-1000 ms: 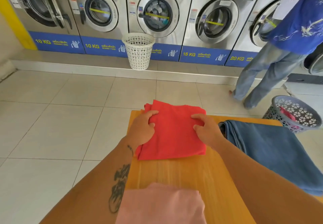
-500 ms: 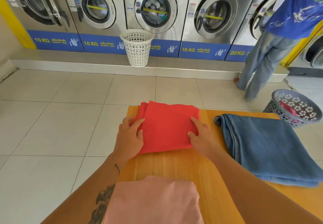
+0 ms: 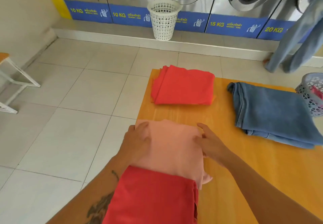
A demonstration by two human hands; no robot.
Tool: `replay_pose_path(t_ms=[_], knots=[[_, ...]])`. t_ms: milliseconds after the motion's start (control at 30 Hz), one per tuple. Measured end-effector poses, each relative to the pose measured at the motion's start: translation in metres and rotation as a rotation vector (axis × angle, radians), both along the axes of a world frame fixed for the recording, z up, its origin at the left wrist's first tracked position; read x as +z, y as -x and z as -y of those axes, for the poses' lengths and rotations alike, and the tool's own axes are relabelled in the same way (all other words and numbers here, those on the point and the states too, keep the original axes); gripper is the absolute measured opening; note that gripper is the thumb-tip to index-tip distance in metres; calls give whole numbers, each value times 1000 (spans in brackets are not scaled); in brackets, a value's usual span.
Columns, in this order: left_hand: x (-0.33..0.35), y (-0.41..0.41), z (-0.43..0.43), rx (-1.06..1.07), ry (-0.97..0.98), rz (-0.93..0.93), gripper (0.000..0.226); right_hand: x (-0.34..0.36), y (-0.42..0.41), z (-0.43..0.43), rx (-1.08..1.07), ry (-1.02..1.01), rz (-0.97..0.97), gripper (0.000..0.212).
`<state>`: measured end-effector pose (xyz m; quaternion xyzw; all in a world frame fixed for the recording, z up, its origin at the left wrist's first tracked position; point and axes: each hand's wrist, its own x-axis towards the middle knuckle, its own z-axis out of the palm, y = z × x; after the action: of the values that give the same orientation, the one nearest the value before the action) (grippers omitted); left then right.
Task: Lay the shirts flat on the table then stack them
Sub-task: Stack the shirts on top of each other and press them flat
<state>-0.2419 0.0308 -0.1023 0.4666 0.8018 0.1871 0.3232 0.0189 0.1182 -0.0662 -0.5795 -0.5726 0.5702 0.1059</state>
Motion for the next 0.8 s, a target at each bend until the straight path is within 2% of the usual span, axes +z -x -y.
replay_pose_path(t_ms=[67,167,267,367,433,567,667,800], knots=[[4,-10,3,-50,74,-18,65,0,3,13,47,-13,-2,74],[7,-14,8,-96,96,111,73,0,9,30,75,3,-67,87],[11,-10,13,-96,25,207,70,0,11,38,61,-29,-104,92],[16,-11,16,-60,-88,250,62,1,10,42,162,-117,-93,96],[19,-16,16,-17,-190,271,56,3,9,41,191,-197,-65,93],[28,-27,6,93,-367,290,47,11,6,24,82,-354,14,74],[39,-31,-12,96,-420,278,43,19,3,2,43,-394,62,64],[56,-29,-46,72,-483,265,42,35,2,-31,12,-448,43,62]])
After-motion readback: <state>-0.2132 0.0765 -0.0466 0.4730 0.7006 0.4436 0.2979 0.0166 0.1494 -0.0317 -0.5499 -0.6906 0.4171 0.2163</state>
